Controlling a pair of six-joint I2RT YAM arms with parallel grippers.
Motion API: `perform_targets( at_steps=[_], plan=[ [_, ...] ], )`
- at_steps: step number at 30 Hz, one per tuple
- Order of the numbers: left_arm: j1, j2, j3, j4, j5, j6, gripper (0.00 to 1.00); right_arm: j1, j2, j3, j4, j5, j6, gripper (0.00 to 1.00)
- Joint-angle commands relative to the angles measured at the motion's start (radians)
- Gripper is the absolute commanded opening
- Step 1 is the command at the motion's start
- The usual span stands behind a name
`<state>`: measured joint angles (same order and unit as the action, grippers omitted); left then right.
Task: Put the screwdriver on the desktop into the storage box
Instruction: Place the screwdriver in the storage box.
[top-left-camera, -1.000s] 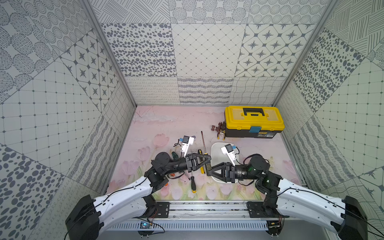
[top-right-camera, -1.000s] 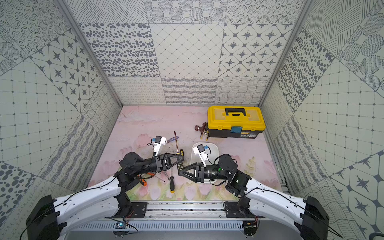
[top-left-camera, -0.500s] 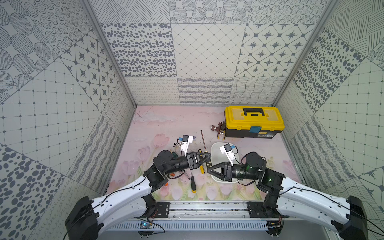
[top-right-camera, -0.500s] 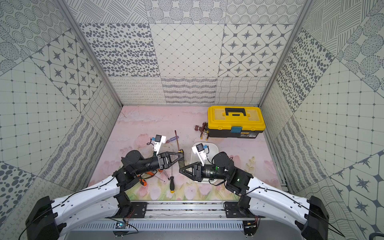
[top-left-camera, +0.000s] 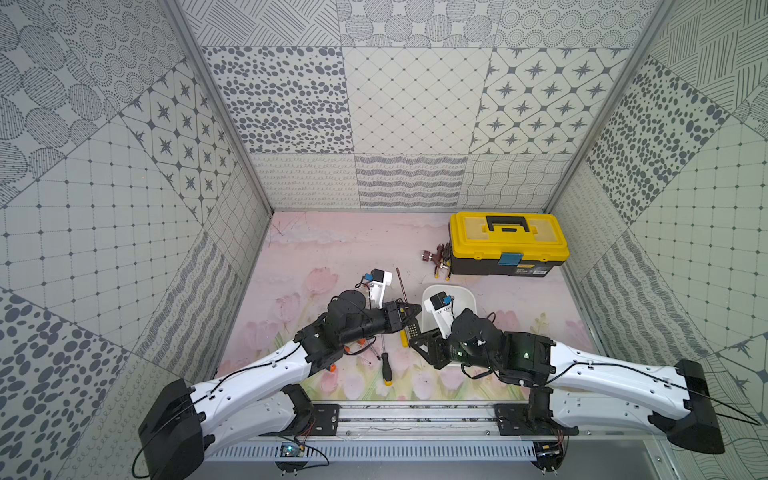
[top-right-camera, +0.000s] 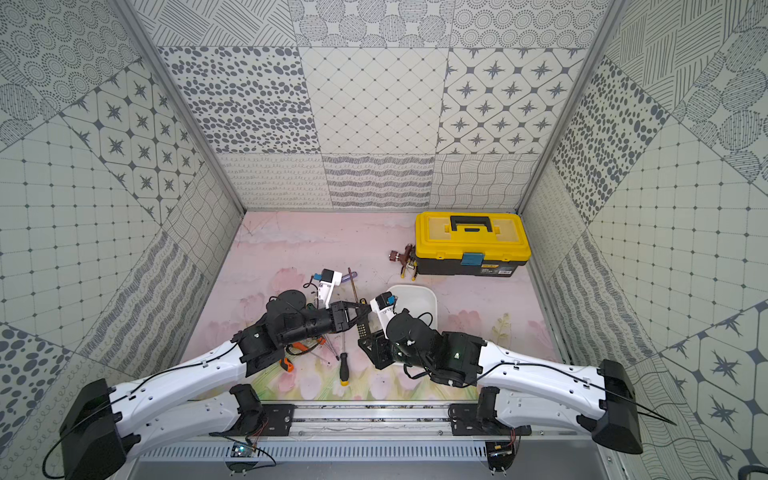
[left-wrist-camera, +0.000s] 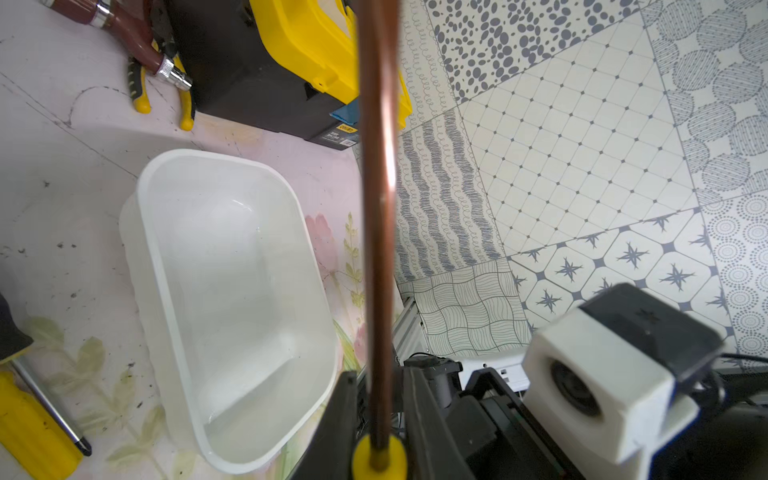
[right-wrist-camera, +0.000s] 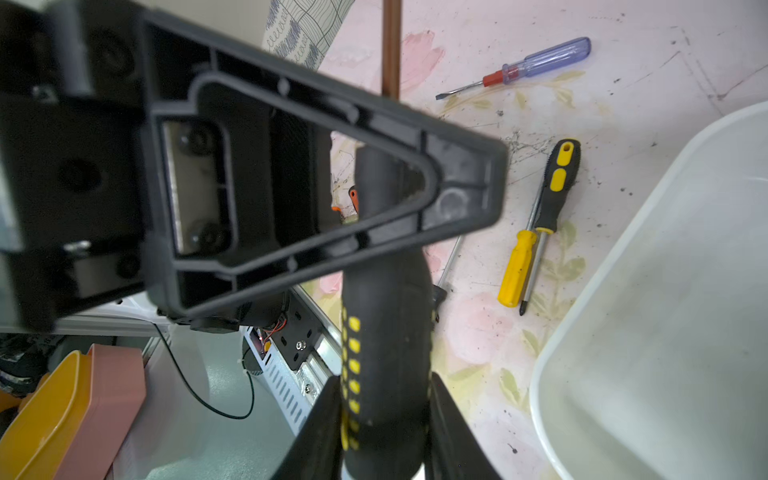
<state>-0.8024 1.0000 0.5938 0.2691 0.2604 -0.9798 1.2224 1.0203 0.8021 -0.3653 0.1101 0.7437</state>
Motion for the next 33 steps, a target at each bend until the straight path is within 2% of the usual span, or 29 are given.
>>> perform_targets(
  at_steps=[1, 2, 5, 6, 8, 10, 16, 19, 21, 27, 33],
  plan=[
    [-0.007, -0.012, 0.017, -0.067, -0.059, 0.015, 0.06, -0.001, -0.019, 0.012, 0.028, 0.062, -0.024, 0.0],
    [-0.008, -0.01, 0.018, -0.064, -0.059, 0.011, 0.01, -0.001, -0.022, 0.009, 0.034, 0.058, -0.024, 0.0],
    [-0.005, -0.005, 0.011, -0.047, -0.054, -0.003, 0.0, -0.001, -0.055, -0.015, 0.066, 0.032, -0.024, 0.03],
    [-0.008, -0.006, 0.007, -0.036, -0.049, -0.006, 0.0, -0.003, -0.072, -0.027, 0.082, 0.02, -0.023, 0.13],
    [-0.008, -0.008, -0.004, -0.007, -0.028, -0.005, 0.0, -0.011, -0.128, -0.066, 0.117, -0.012, -0.014, 0.46],
    [-0.008, -0.012, -0.01, 0.009, -0.012, -0.004, 0.0, -0.041, -0.185, -0.11, 0.161, -0.075, 0.002, 0.65],
    [-0.008, -0.027, -0.023, 0.088, 0.076, 0.007, 0.0, -0.141, -0.278, -0.198, 0.213, -0.227, 0.065, 0.85],
    [-0.008, -0.032, -0.035, 0.144, 0.124, 0.006, 0.0, -0.146, -0.246, -0.211, 0.271, -0.318, 0.072, 0.87],
    [-0.006, -0.035, -0.046, 0.174, 0.143, 0.004, 0.0, -0.146, -0.225, -0.22, 0.316, -0.356, 0.08, 0.83],
    [-0.008, -0.064, -0.073, 0.227, 0.161, 0.001, 0.0, -0.149, -0.195, -0.237, 0.399, -0.412, 0.095, 0.72],
    [-0.008, -0.062, -0.08, 0.261, 0.193, 0.001, 0.0, -0.15, -0.166, -0.236, 0.417, -0.435, 0.1, 0.7]
  ],
)
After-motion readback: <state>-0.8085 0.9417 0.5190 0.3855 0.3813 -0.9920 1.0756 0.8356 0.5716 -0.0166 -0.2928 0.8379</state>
